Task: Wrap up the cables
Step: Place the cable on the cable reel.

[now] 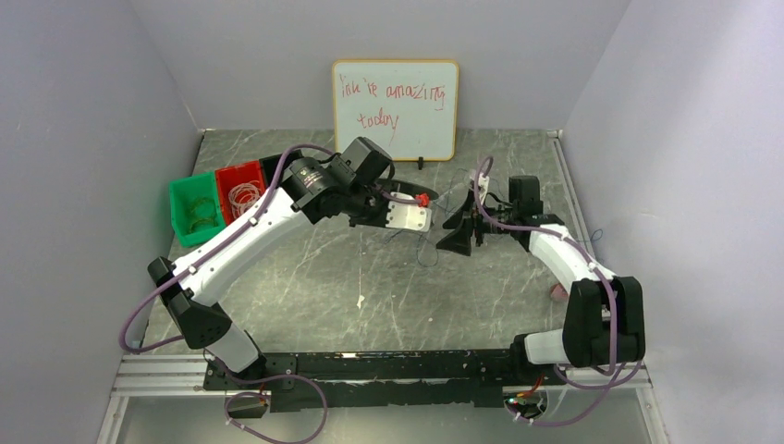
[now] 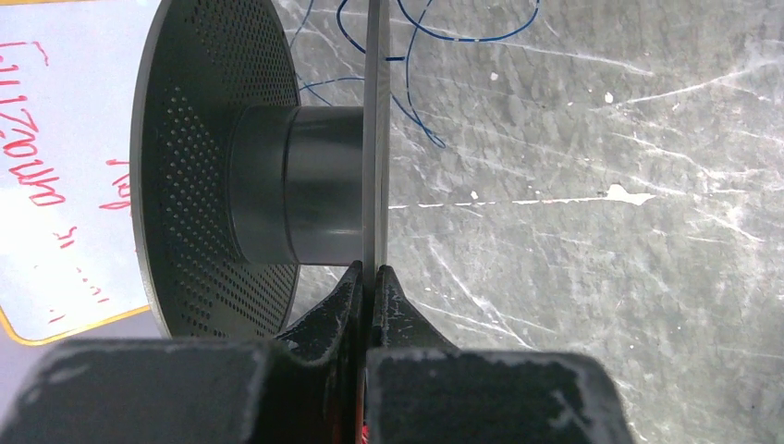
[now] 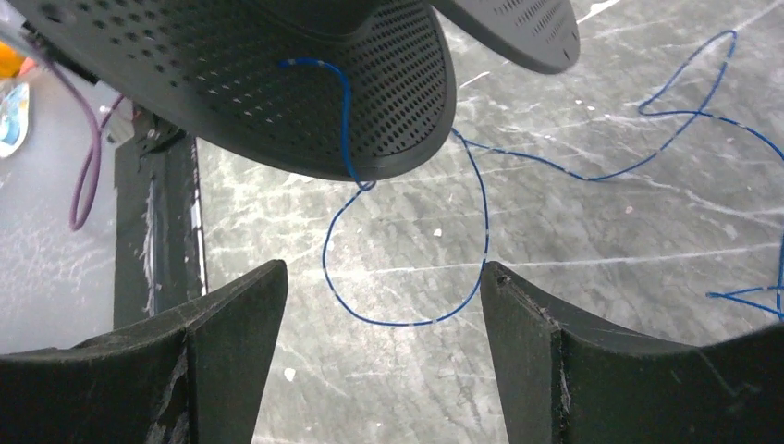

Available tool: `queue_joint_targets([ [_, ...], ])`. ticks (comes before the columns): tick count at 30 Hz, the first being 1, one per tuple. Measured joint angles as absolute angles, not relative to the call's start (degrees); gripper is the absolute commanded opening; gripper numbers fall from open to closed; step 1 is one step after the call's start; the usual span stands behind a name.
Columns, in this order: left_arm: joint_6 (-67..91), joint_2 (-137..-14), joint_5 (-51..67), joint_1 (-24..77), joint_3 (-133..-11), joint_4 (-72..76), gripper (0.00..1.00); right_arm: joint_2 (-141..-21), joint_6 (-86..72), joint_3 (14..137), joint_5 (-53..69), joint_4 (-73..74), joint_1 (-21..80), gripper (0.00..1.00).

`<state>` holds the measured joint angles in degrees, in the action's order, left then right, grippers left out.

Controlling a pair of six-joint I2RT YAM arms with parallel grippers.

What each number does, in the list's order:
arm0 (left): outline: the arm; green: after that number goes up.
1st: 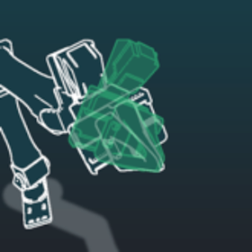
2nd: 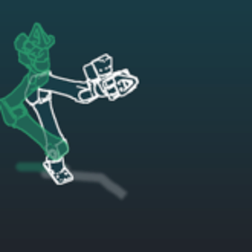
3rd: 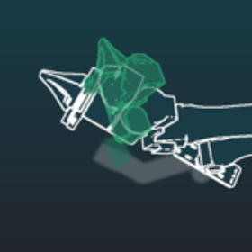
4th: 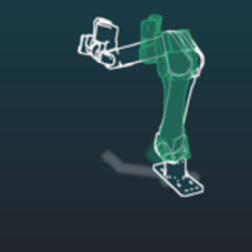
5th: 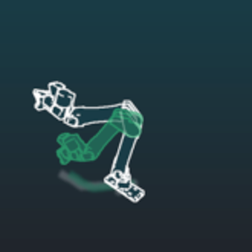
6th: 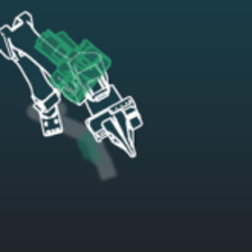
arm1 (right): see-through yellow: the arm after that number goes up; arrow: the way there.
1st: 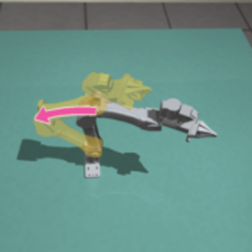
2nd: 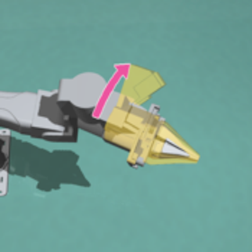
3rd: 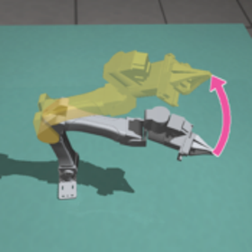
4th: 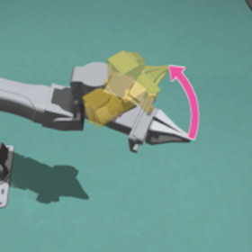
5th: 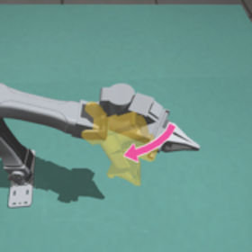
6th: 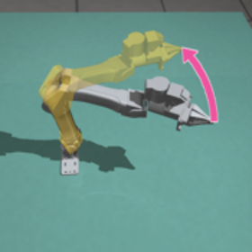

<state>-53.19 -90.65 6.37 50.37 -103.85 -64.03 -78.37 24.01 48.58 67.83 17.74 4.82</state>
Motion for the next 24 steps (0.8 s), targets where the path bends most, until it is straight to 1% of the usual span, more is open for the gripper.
queue_joint_targets([
  [2,-52.66,-90.65,6.13,50.39,-103.85,-63.44,0.03,-77.23,17.61,44.95,66.85,10.28,4.86,0.79],
  [6,-51.55,-90.65,5.82,50.37,-103.85,-62.41,0.02,-77.10,8.43,41.87,64.31,-1.61,5.82,0.79],
  [11,-50.35,-90.67,4.97,50.37,-103.85,-61.01,0.02,-76.97,1.17,39.38,60.34,-11.25,8.40,0.77],
  [19,-49.58,-90.67,4.19,50.30,-103.85,-60.14,0.03,-77.47,-2.83,38.79,54.87,-17.12,12.10,0.74],
  [22,-49.34,-90.70,4.19,50.19,-103.85,-60.01,0.02,-77.91,-2.83,38.79,52.03,-17.12,13.45,0.70],
  [24,-48.99,-90.72,4.19,50.11,-103.85,-59.77,0.03,-78.17,-2.76,38.79,50.33,-16.97,14.15,0.64],
])
